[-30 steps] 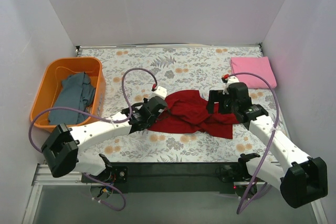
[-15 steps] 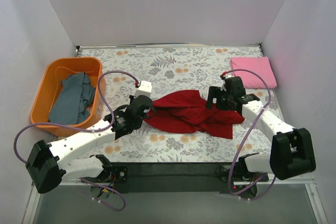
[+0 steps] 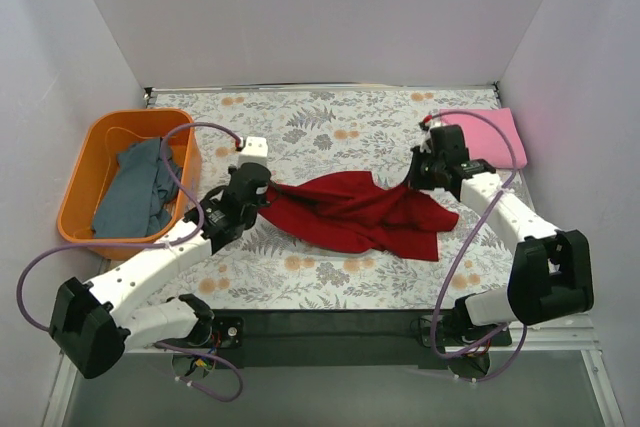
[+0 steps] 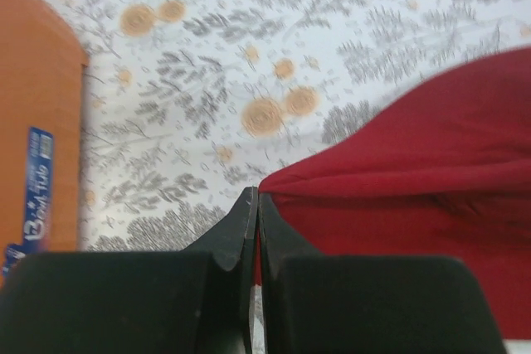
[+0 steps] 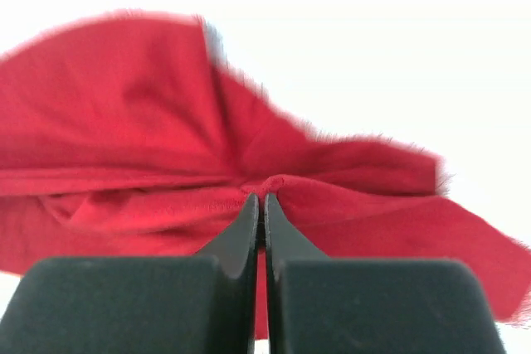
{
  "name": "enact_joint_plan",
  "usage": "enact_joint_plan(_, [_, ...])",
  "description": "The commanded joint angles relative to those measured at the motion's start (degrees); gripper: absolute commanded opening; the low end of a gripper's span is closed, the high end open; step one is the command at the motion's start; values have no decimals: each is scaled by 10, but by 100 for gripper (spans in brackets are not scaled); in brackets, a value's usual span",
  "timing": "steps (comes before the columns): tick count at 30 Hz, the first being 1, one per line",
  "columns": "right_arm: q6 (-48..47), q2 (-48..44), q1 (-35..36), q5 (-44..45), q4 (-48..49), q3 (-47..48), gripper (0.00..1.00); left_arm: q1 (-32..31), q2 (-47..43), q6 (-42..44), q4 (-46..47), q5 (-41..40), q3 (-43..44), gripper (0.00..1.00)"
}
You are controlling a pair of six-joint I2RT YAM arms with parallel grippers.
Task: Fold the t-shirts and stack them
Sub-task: Flatten the tshirt out
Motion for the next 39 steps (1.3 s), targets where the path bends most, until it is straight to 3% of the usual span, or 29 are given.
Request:
enact_joint_plan(1, [-47, -45, -21, 52, 13, 119, 1, 57, -18, 28, 20, 23, 65, 0])
enact_joint_plan(7, [-100, -105, -28, 132, 15, 207, 1, 95, -16, 69, 2, 17, 193, 0])
enact_joint_plan(10, [-104, -160, -29, 142, 26, 180, 1, 96, -42, 63, -8, 19, 205, 0])
enact_joint_plan(14, [-63, -263, -29, 162, 27, 77, 1, 95, -95, 40, -10, 26, 151, 0])
enact_joint_plan(17, [-6, -328, -31, 159, 16, -40, 17, 96, -139, 9, -8, 34, 89, 0])
enact_joint_plan(18, [18, -339, -31, 158, 10, -86, 35, 95, -148, 3, -5, 33, 72, 0])
enact_joint_plan(19, [28, -351, -31, 155, 4, -111, 44, 96, -166, -4, -5, 29, 57, 0])
enact_joint_plan(21, [35, -369, -33, 133, -6, -143, 59, 96, -182, -20, 5, 20, 15, 0])
enact_joint_plan(22, [35, -369, -33, 128, -8, -160, 61, 95, -190, -23, 9, 15, 3, 0])
enact_joint_plan(28, [0, -284, -40, 142, -8, -103, 64, 97, -228, -27, 31, -42, -61, 0])
enact_joint_plan(35, [-31, -51, -46, 95, -5, 13, 63, 97, -238, -29, 43, -37, -93, 0])
enact_joint_plan(39, [-49, 32, -52, 93, 17, 69, 61, 98, -237, -27, 42, -28, -100, 0])
